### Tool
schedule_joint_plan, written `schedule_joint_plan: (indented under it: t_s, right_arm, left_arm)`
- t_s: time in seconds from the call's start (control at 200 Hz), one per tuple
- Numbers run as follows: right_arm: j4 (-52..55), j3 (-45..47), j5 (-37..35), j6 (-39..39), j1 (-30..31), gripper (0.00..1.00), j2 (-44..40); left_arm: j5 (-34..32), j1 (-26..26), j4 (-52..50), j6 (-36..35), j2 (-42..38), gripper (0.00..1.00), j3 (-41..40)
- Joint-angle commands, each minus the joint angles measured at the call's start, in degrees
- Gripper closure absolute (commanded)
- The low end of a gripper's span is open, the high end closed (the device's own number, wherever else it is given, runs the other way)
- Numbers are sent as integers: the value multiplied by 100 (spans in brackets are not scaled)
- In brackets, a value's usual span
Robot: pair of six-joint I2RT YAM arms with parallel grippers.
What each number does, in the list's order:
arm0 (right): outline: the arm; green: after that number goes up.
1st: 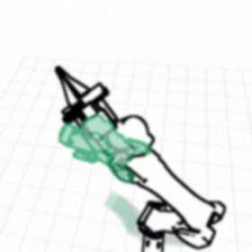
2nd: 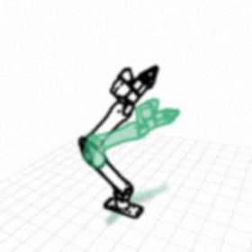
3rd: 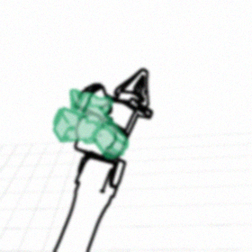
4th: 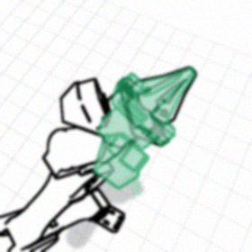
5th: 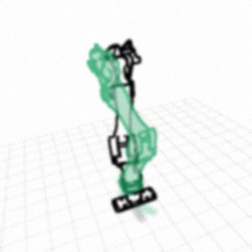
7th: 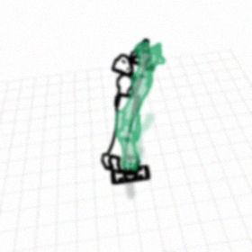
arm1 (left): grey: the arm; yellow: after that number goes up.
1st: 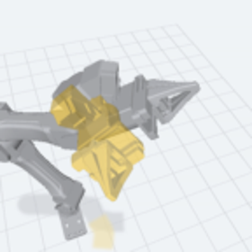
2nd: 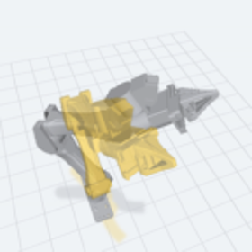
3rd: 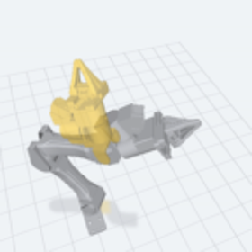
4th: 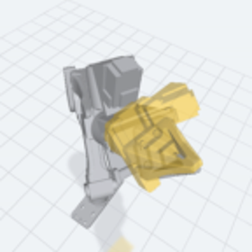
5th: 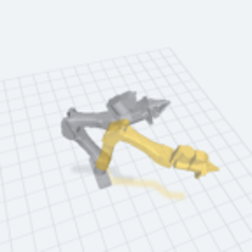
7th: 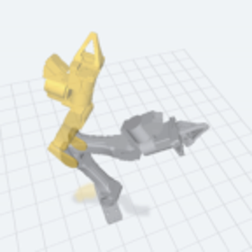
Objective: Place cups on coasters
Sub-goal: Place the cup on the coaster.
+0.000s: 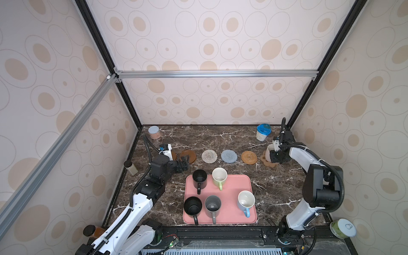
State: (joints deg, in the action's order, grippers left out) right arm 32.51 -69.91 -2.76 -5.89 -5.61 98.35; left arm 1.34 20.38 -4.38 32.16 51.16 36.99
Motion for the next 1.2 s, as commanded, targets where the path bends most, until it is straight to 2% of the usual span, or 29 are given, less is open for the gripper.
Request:
schedule_joint_plan:
  t_s: [0.0, 0.345, 0.72, 1.195]
  right_arm:
    - [84, 80, 69, 46, -20, 55, -290]
    - [513, 26, -76, 237, -18, 52, -835]
    - [1561, -706, -67, 973, 141, 50, -1556]
    - [2310, -1348, 22, 2094, 1864, 49, -2065]
  left_arm:
    - [-64, 34, -65, 53, -80, 0, 40]
    - [-60, 34, -28, 31, 2, 0, 105]
    - [-30, 36, 25, 27, 156, 0, 149]
    - [-20, 29, 122, 114, 361, 0, 226]
